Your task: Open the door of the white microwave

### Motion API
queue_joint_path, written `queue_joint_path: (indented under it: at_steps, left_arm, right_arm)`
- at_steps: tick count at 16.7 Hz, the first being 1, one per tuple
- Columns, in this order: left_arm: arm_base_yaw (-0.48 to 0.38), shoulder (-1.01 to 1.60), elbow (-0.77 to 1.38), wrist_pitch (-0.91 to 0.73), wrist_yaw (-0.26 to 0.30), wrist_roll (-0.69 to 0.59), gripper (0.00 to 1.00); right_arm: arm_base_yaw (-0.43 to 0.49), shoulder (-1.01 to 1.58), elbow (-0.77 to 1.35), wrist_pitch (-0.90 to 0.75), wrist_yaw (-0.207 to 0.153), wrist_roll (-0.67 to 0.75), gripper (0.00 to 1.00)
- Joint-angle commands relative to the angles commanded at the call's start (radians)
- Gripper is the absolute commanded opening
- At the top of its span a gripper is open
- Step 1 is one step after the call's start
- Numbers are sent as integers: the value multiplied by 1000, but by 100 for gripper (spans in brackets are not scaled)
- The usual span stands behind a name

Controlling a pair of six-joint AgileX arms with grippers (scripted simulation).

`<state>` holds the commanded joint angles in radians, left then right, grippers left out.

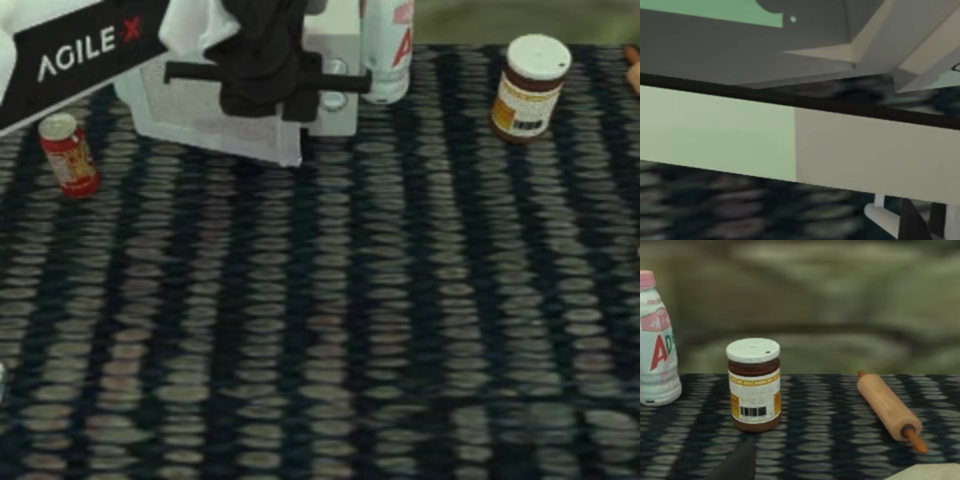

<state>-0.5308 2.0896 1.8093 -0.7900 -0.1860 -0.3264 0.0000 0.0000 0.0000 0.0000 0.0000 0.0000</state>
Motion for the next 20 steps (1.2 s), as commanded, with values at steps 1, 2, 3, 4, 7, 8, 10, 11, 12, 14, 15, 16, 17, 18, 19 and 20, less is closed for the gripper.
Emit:
queue_joint_path:
  at_steps: [1, 2, 3, 4, 7, 8, 10, 11, 12, 14, 15, 16, 17, 18, 19, 20]
  left_arm:
    - [0, 0, 0, 0, 0, 0, 0]
    - [0, 0, 0, 0, 0, 0, 0]
    - [0, 0, 0, 0, 0, 0, 0]
    - [0, 0, 0, 0, 0, 0, 0]
    - [-3, -9, -18, 8, 10, 11, 0]
    - [1, -23, -38, 17, 16, 27, 0]
    - [11, -56, -87, 39, 36, 68, 0]
    - [15, -71, -109, 49, 46, 86, 0]
    - [18, -83, -126, 57, 55, 102, 0]
    - [20, -91, -136, 63, 60, 111, 0]
    - [20, -91, -136, 63, 60, 111, 0]
    - [20, -91, -136, 63, 60, 111, 0]
    - [20, -91, -136, 63, 60, 111, 0]
    - [20, -91, -136, 63, 60, 111, 0]
    - [20, -91, -136, 63, 60, 111, 0]
    - [20, -91, -136, 63, 60, 111, 0]
  right_arm:
    - [0, 0, 0, 0, 0, 0, 100]
    - [0, 0, 0, 0, 0, 0, 100]
    - [0, 0, 0, 0, 0, 0, 100]
    - [0, 0, 0, 0, 0, 0, 100]
    - [0, 0, 0, 0, 0, 0, 100]
    - [0, 0, 0, 0, 0, 0, 100]
    - [0, 0, 0, 0, 0, 0, 100]
    - [0, 0, 0, 0, 0, 0, 100]
    - [0, 0, 0, 0, 0, 0, 100]
    - [0, 0, 0, 0, 0, 0, 100]
    - [0, 0, 0, 0, 0, 0, 100]
    - [0, 0, 0, 0, 0, 0, 100]
    - [0, 0, 0, 0, 0, 0, 100]
    - [0, 0, 0, 0, 0, 0, 100]
    - [0, 0, 0, 0, 0, 0, 100]
    - [0, 0, 0, 0, 0, 0, 100]
